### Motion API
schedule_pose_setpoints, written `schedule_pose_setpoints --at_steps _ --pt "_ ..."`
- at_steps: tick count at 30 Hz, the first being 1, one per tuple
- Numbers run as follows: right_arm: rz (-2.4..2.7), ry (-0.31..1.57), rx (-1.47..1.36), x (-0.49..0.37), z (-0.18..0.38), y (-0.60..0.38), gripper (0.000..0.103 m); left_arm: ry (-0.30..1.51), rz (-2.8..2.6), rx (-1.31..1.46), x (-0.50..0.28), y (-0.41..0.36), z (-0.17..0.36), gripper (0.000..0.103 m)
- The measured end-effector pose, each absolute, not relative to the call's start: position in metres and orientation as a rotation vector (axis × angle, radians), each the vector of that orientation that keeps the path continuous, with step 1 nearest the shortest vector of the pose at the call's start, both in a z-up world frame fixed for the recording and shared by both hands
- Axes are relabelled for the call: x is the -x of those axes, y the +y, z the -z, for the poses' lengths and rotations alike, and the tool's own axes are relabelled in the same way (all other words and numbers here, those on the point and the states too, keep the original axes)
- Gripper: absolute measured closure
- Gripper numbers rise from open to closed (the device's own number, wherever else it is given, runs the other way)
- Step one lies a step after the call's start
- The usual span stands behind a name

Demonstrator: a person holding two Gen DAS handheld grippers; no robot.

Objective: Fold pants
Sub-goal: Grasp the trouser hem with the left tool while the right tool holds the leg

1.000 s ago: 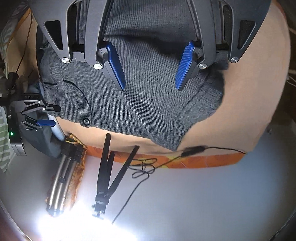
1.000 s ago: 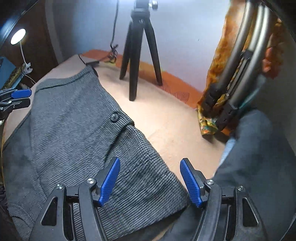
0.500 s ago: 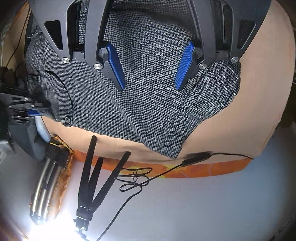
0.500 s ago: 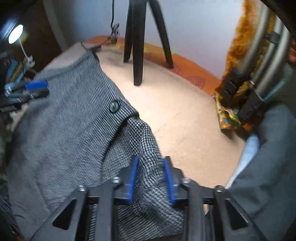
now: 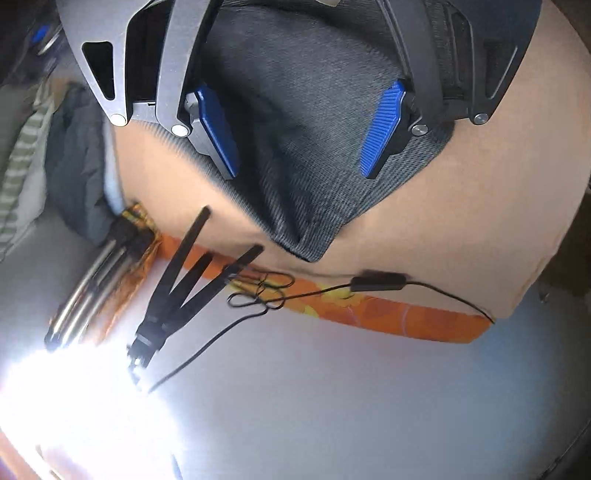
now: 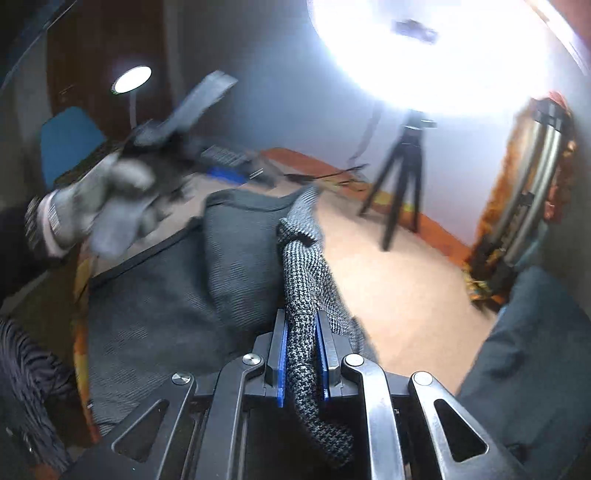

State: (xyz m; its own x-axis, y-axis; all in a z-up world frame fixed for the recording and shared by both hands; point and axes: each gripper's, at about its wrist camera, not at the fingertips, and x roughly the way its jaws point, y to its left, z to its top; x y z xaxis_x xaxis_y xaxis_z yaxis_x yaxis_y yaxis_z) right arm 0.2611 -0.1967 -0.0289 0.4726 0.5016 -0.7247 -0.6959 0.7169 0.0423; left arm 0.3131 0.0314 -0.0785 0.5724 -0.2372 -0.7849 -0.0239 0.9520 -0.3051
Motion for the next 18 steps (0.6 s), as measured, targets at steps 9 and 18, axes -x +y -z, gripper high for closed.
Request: schedule_pose_setpoints --at_steps 9,18 --pt "-0.768 0.787 0.318 -0.22 0.042 -0.182 0.091 1.067 0.171 0.356 -0.335 0.003 0.098 0.035" --pt "-0.76 0.788 0.329 -0.21 0.05 -0.185 0.091 1.132 0.138 0.309 -0.354 -0.021 0.11 0.035"
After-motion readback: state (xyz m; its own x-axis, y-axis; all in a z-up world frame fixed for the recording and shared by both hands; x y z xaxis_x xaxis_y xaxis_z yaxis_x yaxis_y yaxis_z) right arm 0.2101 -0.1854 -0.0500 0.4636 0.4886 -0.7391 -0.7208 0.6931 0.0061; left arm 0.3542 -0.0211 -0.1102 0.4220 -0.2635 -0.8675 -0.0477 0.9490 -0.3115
